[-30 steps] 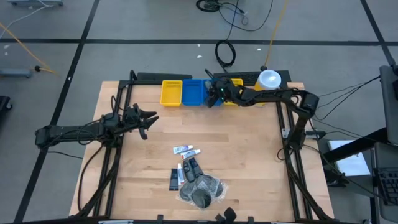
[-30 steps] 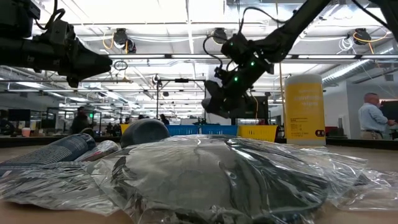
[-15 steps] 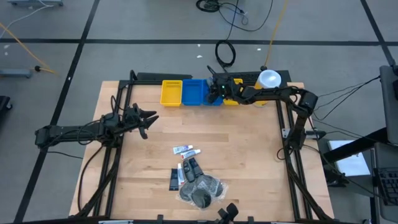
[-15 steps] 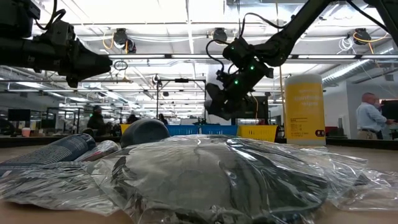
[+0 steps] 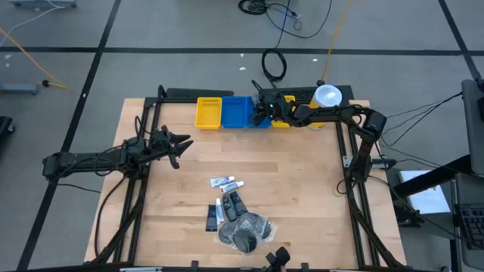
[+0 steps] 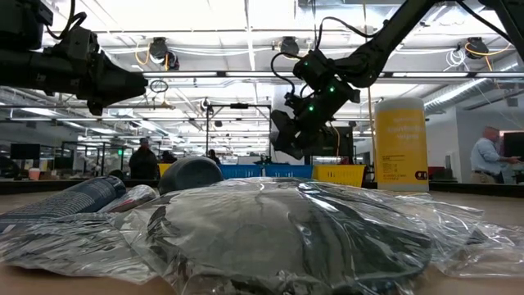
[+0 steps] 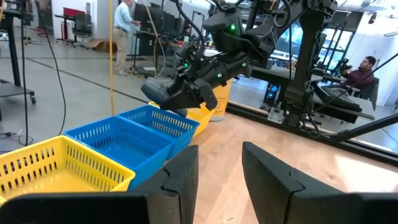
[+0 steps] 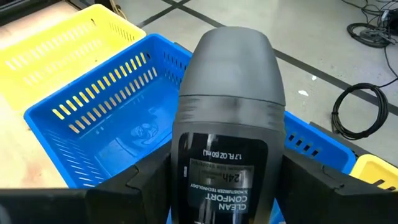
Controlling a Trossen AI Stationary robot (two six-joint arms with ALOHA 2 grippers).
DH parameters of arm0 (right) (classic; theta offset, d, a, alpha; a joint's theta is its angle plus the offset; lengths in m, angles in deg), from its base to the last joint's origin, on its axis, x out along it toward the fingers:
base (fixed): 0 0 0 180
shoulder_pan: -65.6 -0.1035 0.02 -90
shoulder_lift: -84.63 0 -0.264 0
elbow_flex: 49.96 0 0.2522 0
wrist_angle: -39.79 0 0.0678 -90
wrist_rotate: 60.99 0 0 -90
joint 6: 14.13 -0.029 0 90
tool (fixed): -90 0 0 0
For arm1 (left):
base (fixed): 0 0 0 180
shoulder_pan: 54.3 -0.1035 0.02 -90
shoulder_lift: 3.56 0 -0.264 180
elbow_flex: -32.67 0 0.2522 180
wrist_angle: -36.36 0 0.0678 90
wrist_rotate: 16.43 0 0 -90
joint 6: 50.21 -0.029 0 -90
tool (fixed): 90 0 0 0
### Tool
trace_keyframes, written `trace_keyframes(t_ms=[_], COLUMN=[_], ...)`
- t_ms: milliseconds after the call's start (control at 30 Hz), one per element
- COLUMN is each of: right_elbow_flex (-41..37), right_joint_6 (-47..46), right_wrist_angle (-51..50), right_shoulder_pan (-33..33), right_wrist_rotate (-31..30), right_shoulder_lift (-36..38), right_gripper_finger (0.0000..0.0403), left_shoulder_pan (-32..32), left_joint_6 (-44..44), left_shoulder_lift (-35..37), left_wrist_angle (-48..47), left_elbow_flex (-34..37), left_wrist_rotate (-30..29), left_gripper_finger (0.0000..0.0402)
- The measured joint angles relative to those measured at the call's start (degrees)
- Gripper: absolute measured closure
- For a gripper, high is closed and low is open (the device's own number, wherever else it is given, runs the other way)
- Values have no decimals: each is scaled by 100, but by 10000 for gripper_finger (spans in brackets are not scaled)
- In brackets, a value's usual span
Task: Pick & Place Travel size toiletries
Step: Put the black deodorant into the right blue bin, then put the white toothpaste into the left blue bin
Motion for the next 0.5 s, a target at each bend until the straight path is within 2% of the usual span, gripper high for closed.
trace_keyframes(t_ms=[200, 500], right_elbow_flex=[0, 0], right_joint_6=[203, 259], right_wrist_angle=[-27, -38], right_shoulder_pan=[0, -11], right_wrist_rotate=[-147, -151], right_shoulder_lift=[0, 2], right_gripper_finger=[172, 130], left_shoulder_pan=[0, 1], left_joint_6=[2, 2], left_shoulder_lift=[0, -1], left_wrist_angle=[0, -4], left_elbow_flex=[0, 0], left_wrist_rotate=[0, -1], left_gripper_finger=[277, 277])
